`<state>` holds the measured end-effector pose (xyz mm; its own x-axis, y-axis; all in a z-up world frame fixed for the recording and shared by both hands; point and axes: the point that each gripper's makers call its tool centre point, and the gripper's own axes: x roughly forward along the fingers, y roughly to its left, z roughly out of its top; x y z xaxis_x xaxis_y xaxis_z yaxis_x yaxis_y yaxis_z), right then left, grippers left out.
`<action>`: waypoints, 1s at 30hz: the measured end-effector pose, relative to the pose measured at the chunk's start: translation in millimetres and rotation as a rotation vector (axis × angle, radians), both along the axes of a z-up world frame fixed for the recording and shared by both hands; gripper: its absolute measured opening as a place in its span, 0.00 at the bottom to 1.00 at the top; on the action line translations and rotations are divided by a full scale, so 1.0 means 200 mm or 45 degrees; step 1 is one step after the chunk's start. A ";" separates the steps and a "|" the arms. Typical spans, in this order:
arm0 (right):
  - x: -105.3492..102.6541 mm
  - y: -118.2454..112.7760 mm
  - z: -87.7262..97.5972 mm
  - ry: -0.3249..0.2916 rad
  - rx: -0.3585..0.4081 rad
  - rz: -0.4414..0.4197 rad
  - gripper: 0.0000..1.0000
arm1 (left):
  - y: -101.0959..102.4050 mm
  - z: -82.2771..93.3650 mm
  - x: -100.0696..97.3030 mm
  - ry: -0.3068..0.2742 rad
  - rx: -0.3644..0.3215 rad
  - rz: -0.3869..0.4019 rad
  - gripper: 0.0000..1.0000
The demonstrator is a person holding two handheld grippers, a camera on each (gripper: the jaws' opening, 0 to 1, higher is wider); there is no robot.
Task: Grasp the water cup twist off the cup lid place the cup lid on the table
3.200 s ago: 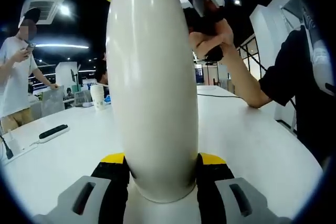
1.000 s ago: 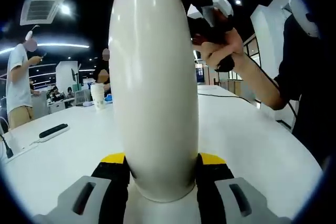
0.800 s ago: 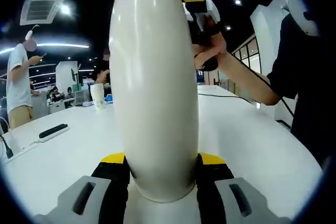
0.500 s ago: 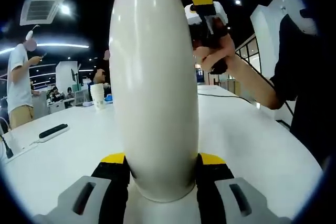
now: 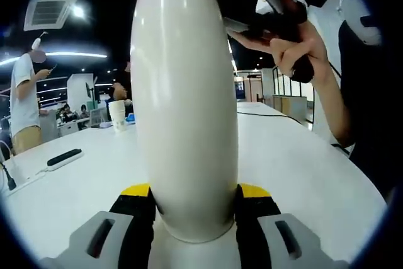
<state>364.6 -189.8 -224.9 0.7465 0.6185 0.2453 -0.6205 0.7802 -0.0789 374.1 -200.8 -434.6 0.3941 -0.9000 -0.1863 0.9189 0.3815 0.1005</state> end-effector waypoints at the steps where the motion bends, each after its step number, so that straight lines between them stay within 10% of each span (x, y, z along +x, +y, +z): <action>1: 0.01 0.01 -0.01 0.001 -0.008 -0.004 0.52 | 0.00 0.00 0.00 0.000 0.000 0.000 0.51; 13: 0.03 0.05 -0.05 -0.018 -0.094 0.121 0.45 | 0.00 0.00 0.00 0.005 -0.001 -0.001 0.51; 25: 0.03 0.07 -0.06 -0.032 -0.146 0.734 0.44 | 0.01 0.00 0.01 0.012 -0.003 -0.001 0.51; 30: 0.04 0.08 -0.06 -0.046 -0.173 0.794 0.44 | 0.01 0.00 0.01 0.013 -0.004 -0.001 0.51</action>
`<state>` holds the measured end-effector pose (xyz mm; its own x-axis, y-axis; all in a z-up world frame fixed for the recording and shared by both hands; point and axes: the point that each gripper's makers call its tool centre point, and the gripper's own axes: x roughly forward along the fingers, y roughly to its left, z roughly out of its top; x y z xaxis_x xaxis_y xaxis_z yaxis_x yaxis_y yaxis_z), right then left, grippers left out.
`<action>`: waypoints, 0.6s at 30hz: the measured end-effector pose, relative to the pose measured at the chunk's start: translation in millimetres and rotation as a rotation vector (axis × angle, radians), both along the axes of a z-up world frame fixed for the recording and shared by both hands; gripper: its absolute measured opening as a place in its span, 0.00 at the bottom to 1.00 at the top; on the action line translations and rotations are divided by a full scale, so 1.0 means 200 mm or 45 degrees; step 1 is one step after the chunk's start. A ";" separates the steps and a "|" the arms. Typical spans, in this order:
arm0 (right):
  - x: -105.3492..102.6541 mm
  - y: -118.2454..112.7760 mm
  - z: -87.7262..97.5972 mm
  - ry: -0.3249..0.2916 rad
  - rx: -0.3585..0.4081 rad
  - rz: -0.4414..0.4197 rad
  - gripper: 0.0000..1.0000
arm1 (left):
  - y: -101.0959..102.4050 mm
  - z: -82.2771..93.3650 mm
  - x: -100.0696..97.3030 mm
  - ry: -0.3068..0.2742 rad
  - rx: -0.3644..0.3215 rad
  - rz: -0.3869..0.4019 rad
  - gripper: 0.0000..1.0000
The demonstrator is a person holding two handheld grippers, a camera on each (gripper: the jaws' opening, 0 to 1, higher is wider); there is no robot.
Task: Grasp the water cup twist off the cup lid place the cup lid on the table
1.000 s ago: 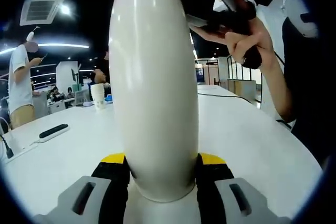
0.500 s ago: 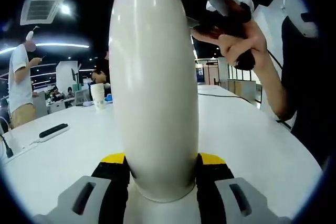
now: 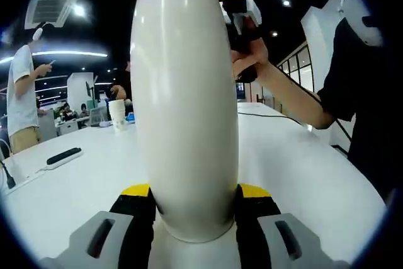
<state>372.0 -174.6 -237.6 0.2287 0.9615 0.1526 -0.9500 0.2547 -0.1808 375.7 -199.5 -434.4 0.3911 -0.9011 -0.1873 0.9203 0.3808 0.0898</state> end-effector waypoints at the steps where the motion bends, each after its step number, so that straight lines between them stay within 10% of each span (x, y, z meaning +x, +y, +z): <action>1: 0.00 0.00 0.00 -0.009 -0.009 -0.007 0.44 | 0.00 0.00 0.00 0.000 0.000 0.000 0.51; 10: -0.04 -0.05 0.03 0.084 0.063 -0.276 0.62 | 0.00 0.00 0.00 -0.004 0.001 -0.003 0.51; 18: -0.09 -0.15 0.13 0.043 0.228 -0.749 0.56 | 0.00 0.00 0.00 -0.006 0.002 -0.002 0.51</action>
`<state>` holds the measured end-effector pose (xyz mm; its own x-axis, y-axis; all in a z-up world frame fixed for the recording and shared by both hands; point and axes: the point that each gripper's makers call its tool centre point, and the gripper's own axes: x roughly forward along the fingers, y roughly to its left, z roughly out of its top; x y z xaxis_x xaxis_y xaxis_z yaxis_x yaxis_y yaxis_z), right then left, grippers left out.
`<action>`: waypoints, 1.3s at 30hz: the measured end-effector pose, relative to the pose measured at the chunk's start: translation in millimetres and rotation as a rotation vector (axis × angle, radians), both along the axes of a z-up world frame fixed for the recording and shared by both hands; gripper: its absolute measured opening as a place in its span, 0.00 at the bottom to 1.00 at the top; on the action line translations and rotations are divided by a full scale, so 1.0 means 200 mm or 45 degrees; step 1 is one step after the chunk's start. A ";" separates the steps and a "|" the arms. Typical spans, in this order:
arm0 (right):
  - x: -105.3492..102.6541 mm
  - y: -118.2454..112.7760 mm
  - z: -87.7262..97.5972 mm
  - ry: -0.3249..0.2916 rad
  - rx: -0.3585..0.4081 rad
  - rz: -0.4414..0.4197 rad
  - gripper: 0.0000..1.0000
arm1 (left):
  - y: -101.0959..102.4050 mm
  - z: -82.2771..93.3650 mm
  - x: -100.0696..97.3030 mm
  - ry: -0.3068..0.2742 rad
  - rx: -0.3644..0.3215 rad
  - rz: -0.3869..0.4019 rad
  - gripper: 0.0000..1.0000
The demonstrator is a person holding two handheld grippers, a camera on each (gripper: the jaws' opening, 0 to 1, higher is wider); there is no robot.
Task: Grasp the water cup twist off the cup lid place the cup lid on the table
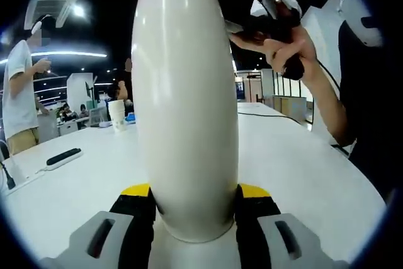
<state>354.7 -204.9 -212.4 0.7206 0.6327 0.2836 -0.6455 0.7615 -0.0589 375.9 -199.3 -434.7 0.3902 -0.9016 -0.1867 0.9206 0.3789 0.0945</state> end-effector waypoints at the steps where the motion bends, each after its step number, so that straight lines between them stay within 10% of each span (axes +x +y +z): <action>1: -0.01 0.01 0.00 0.008 0.011 -0.011 0.55 | 0.00 0.00 0.00 0.000 0.000 0.000 0.51; 25: 0.09 0.12 -0.16 0.071 -0.149 0.007 0.45 | 0.00 0.00 -0.01 0.002 0.002 0.007 0.51; 39: 0.07 0.15 -0.17 0.011 -0.242 0.591 0.45 | 0.00 0.00 -0.01 0.005 0.001 0.006 0.51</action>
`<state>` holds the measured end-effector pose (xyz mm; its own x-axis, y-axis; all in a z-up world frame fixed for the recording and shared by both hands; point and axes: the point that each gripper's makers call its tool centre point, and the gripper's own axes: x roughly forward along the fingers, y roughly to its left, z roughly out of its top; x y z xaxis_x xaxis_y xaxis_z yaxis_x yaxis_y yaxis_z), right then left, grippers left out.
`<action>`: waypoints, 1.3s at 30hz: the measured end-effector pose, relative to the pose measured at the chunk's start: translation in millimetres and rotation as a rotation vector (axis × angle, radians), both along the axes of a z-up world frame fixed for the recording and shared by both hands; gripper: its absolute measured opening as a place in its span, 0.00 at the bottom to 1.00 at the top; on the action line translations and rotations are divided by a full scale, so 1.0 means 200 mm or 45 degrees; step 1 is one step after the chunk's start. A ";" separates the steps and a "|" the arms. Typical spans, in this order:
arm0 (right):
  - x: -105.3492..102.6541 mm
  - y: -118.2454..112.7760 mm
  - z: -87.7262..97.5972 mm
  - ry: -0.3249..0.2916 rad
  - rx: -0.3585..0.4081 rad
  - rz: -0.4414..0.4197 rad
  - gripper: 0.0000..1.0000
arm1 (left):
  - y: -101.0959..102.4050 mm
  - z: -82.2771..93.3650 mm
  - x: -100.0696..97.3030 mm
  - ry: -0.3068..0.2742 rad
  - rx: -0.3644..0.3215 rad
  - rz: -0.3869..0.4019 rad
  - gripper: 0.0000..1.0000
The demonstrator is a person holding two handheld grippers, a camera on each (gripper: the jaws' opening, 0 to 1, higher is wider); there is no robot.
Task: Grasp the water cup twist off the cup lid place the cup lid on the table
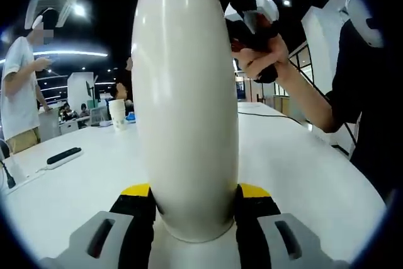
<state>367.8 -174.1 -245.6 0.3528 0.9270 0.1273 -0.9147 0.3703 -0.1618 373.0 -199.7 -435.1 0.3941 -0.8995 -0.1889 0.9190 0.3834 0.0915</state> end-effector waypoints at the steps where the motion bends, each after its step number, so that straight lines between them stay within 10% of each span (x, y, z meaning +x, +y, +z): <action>1: 0.00 0.00 0.00 0.019 0.008 0.035 0.45 | 0.00 0.00 0.00 0.000 0.000 0.000 0.51; 12: 0.01 0.01 -0.02 0.123 0.038 0.112 0.46 | 0.00 0.00 0.00 0.000 0.000 -0.005 0.51; 28: -0.04 -0.06 0.11 -0.097 0.234 -0.568 0.59 | 0.00 0.00 0.00 -0.002 0.002 -0.003 0.51; 39: 0.05 -0.02 0.05 -0.063 0.127 -0.620 0.51 | 0.00 0.00 0.00 -0.005 0.006 0.000 0.51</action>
